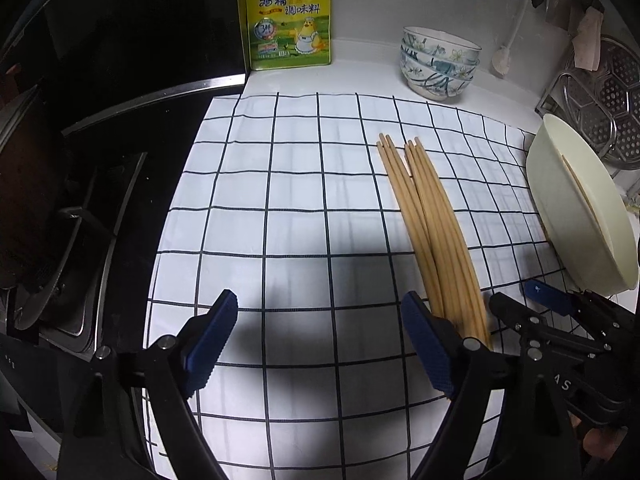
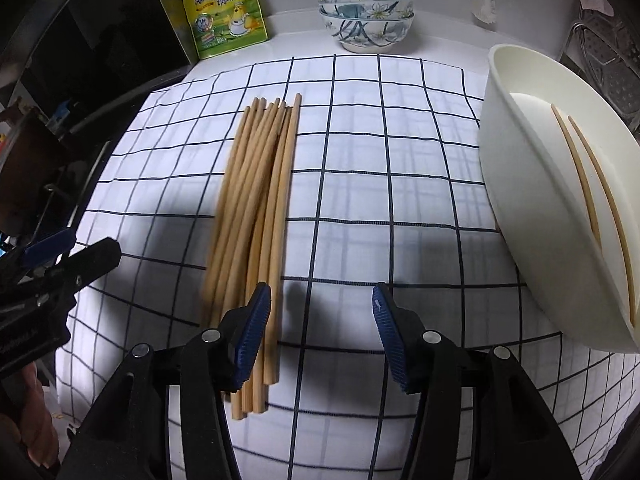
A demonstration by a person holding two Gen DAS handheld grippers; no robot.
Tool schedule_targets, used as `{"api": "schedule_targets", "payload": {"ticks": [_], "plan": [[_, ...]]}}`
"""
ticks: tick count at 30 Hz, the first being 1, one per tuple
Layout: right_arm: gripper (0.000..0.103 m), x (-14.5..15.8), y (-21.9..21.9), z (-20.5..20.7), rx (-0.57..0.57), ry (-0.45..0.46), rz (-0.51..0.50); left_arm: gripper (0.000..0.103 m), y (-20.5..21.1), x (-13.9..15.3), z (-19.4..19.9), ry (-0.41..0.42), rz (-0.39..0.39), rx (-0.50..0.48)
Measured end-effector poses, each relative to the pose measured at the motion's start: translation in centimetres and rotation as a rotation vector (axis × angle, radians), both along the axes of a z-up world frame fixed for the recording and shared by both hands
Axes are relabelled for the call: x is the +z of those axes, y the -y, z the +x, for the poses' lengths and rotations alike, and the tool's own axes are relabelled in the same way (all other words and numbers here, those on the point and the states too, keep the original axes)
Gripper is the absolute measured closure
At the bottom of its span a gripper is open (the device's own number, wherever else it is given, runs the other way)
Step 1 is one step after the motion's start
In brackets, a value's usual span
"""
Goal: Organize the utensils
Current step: 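Move both open grippers back to the chopstick bundle, then close the left gripper on one chopstick while the right gripper grasps another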
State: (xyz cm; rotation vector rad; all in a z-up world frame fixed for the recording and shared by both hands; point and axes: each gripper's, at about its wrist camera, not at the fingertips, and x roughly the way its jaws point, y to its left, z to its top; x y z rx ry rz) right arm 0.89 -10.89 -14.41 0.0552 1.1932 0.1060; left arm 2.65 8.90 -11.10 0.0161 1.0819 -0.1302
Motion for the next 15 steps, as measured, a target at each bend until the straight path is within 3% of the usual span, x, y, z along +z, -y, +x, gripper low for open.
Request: {"api": "schedule_targets", "payload": {"ticks": [15], "plan": [[0.052, -0.9, -0.2, 0.6, 0.015, 0.012, -0.038, 0.020, 1.3, -1.3, 0.4, -0.015, -0.014, -0.031]]}}
